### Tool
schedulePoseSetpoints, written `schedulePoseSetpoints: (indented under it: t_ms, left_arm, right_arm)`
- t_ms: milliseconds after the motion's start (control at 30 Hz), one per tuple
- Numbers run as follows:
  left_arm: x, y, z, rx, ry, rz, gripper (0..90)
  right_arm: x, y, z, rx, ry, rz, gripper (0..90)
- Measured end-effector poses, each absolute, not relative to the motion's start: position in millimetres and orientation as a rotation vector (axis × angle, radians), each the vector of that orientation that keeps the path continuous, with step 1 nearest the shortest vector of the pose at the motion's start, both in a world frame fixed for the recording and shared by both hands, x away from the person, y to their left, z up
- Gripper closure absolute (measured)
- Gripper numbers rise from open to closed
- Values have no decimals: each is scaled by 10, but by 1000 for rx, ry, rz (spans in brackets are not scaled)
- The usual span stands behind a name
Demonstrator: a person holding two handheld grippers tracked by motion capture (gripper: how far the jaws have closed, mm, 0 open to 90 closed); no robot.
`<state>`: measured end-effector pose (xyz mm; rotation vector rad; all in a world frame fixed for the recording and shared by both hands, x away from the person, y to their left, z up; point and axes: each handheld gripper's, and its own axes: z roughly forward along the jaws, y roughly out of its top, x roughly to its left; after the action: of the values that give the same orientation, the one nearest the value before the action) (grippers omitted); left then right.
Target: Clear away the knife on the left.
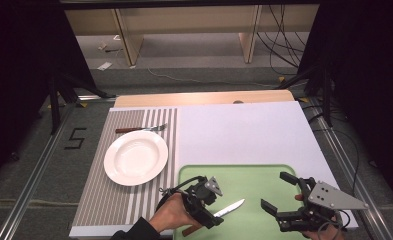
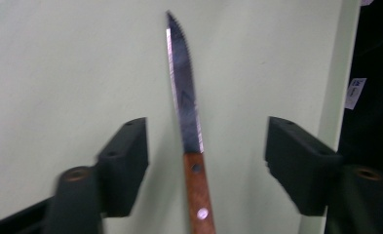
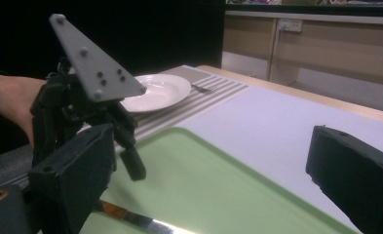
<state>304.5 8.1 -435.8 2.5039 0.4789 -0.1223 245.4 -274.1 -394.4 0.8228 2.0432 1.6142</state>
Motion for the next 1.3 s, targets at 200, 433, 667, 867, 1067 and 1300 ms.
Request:
schedulePoseSetpoints:
  t_ms: [200,433,667,867,1067,1300]
  left_arm:
    - [2969,-48,-4408,2546,382,-132,701]
    - [2955,-135,-4493,2593,345,-145,873]
    - [2969,-160,-4569,2611,382,-160,897]
    - [2984,-174,-4610,2634,416,-136,897]
    - [3021,-152,-4628,2641,445,-130,898]
    - [3060,-121,-4626,2640,478,-114,898]
  right_arm:
    - [2456,-2743,-3945,821,2040,1619,52]
    - [2459,-2737,-3944,819,2042,1620,53]
    - [2459,-2739,-3946,817,2045,1615,53]
    - [2457,-2739,-3946,818,2044,1617,53]
    - [2455,-2738,-3943,815,2045,1614,53]
    - [2457,-2737,-3945,813,2047,1612,54]
